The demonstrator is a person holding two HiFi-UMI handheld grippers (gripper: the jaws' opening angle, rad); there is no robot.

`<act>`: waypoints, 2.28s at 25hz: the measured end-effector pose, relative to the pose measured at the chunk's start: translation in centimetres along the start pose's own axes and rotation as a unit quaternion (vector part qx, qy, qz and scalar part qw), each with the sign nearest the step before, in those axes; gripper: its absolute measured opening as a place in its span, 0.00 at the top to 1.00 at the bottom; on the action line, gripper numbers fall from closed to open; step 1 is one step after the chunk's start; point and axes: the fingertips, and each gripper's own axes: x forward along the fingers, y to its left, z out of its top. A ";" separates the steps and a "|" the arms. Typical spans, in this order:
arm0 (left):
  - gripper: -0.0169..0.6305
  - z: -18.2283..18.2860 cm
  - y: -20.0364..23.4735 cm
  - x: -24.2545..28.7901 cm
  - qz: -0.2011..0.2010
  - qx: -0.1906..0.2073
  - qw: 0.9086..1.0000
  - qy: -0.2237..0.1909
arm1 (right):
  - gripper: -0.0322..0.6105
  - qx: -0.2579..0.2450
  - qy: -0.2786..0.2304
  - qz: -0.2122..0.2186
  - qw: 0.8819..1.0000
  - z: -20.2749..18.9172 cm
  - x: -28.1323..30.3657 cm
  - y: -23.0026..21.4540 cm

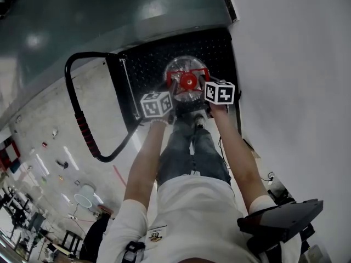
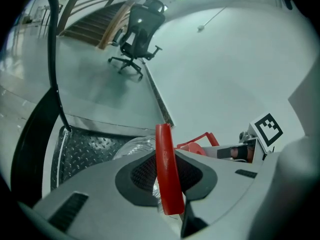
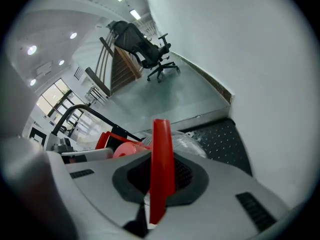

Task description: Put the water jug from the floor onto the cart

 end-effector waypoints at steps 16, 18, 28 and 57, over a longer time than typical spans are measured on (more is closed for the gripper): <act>0.74 0.2 -0.8 -2.6 0.007 -0.006 1.000 -0.018 | 0.64 -0.020 -0.039 -0.071 0.997 0.6 -4.6 -2.8; 0.73 0.5 -0.5 -3.8 0.013 -0.010 0.999 -0.028 | 0.64 -0.036 -0.055 -0.077 0.995 1.4 -5.8 -2.5; 0.82 -0.7 -6.7 -13.7 0.053 0.008 0.994 -0.100 | 0.88 -0.116 -0.110 -0.009 0.987 1.9 -16.5 2.5; 0.97 -13.3 -33.6 -36.9 0.030 0.101 0.974 -0.201 | 0.93 -0.128 -0.224 0.136 0.957 -11.2 -47.4 12.1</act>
